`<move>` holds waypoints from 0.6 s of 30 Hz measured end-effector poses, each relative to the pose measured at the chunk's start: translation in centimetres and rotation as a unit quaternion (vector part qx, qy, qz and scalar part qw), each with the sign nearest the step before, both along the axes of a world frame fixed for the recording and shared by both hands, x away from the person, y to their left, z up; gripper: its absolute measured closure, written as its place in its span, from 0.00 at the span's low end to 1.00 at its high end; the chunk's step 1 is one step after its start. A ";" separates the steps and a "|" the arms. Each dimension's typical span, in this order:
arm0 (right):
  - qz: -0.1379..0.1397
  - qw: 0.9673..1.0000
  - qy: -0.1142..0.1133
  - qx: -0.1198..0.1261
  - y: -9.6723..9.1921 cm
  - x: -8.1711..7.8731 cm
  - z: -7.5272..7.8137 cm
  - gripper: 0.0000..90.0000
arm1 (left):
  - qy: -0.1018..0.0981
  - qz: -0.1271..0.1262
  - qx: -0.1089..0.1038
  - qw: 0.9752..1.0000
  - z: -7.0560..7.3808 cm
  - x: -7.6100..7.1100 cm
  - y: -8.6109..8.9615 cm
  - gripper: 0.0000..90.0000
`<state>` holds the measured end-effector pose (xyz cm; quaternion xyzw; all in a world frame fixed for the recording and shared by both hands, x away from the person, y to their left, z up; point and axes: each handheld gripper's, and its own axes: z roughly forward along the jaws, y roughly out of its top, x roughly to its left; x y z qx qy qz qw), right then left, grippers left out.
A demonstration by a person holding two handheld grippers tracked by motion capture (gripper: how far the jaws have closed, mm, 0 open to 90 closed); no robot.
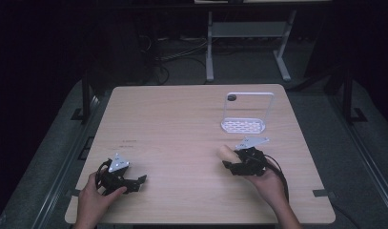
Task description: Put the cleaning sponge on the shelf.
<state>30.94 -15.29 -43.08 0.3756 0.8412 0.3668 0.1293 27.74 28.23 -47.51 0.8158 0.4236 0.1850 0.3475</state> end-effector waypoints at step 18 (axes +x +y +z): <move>-0.031 0.999 -0.009 -0.001 -1.6 2.5 0.2 0.46 | 0.000 0.000 0.000 1.000 0.0 0.0 0.0 0.14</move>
